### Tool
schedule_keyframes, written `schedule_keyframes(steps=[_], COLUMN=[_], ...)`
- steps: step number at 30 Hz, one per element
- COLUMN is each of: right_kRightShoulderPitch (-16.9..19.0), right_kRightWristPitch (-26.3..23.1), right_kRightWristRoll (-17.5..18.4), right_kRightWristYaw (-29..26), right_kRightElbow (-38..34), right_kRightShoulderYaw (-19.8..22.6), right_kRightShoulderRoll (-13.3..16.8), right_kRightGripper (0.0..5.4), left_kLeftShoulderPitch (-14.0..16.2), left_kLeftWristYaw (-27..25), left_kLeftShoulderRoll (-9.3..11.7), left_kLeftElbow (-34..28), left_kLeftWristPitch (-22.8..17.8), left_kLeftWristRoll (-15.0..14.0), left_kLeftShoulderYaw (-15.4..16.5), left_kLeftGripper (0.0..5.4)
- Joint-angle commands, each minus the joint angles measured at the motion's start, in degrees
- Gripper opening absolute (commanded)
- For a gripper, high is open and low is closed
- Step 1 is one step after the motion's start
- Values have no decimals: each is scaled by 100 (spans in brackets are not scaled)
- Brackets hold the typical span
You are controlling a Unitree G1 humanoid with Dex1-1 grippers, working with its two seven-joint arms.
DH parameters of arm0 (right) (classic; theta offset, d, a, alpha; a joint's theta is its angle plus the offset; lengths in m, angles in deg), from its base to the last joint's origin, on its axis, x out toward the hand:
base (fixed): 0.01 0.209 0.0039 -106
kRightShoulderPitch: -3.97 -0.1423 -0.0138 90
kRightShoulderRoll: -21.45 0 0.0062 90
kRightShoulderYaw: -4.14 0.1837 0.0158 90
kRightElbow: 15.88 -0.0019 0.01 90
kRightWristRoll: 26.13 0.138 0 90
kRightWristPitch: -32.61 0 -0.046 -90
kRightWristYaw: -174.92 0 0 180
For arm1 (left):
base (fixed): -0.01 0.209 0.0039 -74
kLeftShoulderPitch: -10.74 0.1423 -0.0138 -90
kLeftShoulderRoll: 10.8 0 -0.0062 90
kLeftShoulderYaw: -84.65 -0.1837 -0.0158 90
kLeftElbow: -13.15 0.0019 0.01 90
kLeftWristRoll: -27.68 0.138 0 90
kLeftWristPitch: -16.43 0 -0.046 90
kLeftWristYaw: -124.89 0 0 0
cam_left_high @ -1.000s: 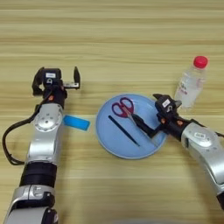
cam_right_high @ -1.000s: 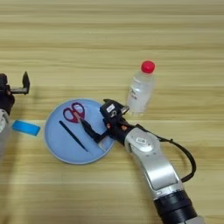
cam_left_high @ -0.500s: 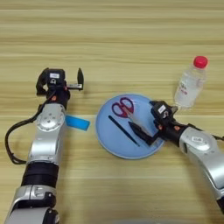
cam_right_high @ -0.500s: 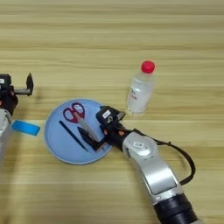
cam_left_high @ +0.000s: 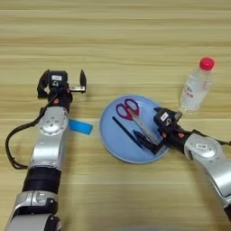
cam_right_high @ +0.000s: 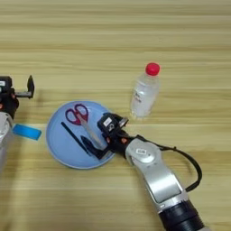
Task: Move the objects on the table
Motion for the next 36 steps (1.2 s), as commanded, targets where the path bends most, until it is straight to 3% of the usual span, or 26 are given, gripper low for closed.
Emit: schedule_keyframes(steps=[1, 12, 27, 36], right_kRightShoulderPitch=[-41, -53, -18, 21], right_kRightWristPitch=[-63, -60, 211, 234], right_kRightWristRoll=[-17, 1, -564, -721], right_kRightWristYaw=[3, 3, -46, -129], right_kRightElbow=[77, 112, 142, 248], right_kRightShoulderYaw=[44, 120, -219, -355], right_kRightShoulderRoll=[-6, -66, 192, 295], right_kRightGripper=[536, 536, 536, 522], left_kLeftShoulderPitch=[-75, -69, -92, -92], left_kLeftWristYaw=[12, 25, 38, 43], left_kLeftShoulderRoll=[-20, -103, -142, -166], left_kLeftElbow=[68, 141, 144, 121], left_kLeftWristPitch=[83, 95, 94, 83], left_kLeftWristRoll=[33, 4, -8, -17], left_kLeftShoulderYaw=[-43, -16, -4, 0], left_kLeftGripper=[540, 540, 540, 540])
